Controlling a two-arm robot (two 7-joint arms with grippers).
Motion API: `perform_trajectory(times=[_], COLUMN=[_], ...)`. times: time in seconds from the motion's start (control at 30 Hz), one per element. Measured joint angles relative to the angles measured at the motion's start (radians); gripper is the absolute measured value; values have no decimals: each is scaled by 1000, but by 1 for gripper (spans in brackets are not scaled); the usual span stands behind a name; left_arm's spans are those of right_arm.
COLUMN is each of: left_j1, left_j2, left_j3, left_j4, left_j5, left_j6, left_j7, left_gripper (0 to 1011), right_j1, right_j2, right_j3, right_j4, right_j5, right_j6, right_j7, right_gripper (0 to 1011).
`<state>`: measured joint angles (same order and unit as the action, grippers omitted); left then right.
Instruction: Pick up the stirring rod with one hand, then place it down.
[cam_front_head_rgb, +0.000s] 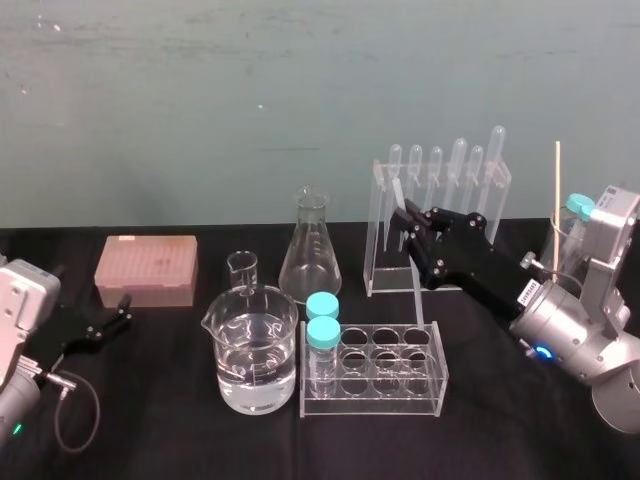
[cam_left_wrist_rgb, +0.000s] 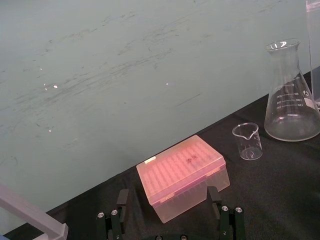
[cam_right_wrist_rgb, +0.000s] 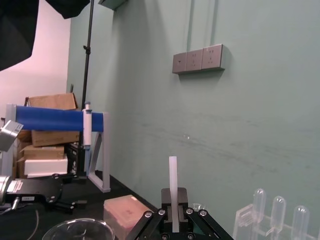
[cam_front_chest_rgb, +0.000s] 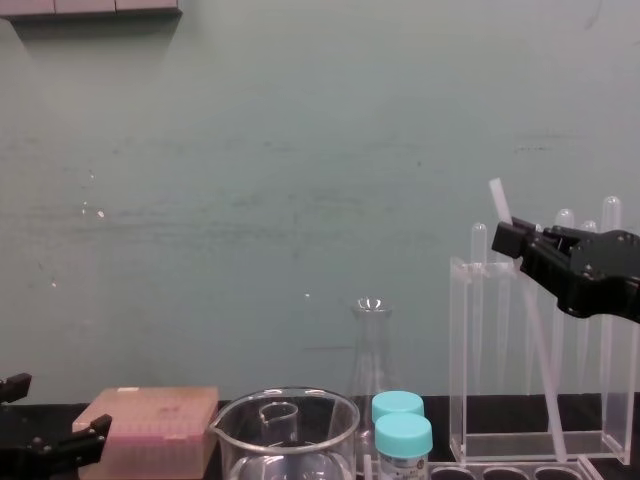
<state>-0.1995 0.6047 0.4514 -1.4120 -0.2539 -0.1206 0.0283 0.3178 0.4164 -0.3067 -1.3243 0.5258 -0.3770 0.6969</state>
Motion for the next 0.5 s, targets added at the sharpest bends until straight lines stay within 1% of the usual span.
perform_trajectory(times=[0.27, 0.5], left_j1=[0, 0], left_j2=[0, 0], left_j3=[0, 0], left_j4=[0, 0], left_j5=[0, 0], left_j6=[0, 0], left_j7=[0, 0], left_gripper=[1000, 1000], right_j1=[1, 26], right_j2=[2, -6], right_j3=[-13, -35], right_j4=[7, 55], right_j5=[4, 8], right_j6=[2, 2], right_j7=[18, 45], right_gripper=[65, 65])
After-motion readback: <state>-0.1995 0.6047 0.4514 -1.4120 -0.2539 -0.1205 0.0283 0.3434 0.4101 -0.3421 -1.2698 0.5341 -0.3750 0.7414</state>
